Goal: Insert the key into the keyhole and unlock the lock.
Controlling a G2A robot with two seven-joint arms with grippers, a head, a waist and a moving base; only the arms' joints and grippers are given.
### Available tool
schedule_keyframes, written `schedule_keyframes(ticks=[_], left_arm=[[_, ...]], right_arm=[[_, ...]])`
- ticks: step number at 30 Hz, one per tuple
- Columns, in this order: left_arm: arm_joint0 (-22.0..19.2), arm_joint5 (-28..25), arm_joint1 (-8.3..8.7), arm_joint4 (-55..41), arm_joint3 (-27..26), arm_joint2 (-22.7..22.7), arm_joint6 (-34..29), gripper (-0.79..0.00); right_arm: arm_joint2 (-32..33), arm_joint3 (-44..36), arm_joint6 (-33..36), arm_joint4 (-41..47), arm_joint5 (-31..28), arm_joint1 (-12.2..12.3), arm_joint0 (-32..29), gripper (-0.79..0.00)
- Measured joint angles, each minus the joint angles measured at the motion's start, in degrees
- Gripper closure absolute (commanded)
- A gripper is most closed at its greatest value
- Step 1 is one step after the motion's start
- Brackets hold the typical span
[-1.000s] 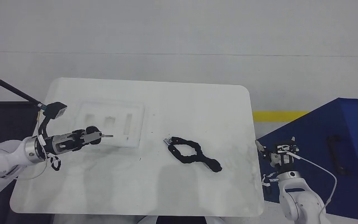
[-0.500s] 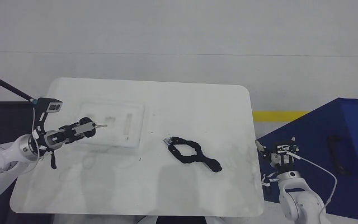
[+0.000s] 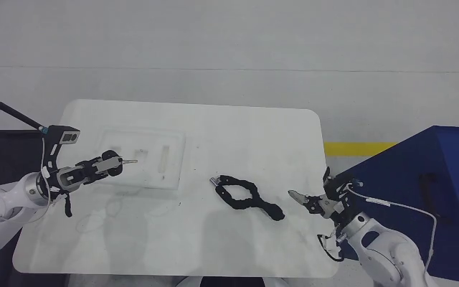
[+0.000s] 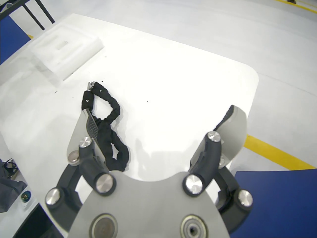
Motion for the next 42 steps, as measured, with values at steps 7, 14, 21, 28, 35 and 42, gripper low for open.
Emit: schedule_keyframes(ticks=[7,14,21,28,35,42], left_arm=[[0.0,0.0,0.0,0.0,0.0,0.0,0.0,0.0],[0.0,0.0,0.0,0.0,0.0,0.0,0.0,0.0],[0.0,0.0,0.0,0.0,0.0,0.0,0.0,0.0],[0.0,0.0,0.0,0.0,0.0,0.0,0.0,0.0],[0.0,0.0,0.0,0.0,0.0,0.0,0.0,0.0],[0.0,0.0,0.0,0.0,0.0,0.0,0.0,0.0]], right_arm=[[0.1,0.0,-0.3,-0.3,0.0,0.0,-0.1,-0.785],[-10.8,-6.2,16.1,3.7,-3.7,-0.2,6.8,-0.785],[-27.2,-0.6,38.1,19.1,18.1,-3.1,25.9,-0.785],[-28.2,0.3,41.4,19.1,20.2,-3.3,28.6,-0.785],[-28.3,0.3,41.5,19.1,20.3,-3.3,28.7,-0.785],[-35.3,-2.7,46.2,8.8,21.3,-3.8,32.0,-0.785]])
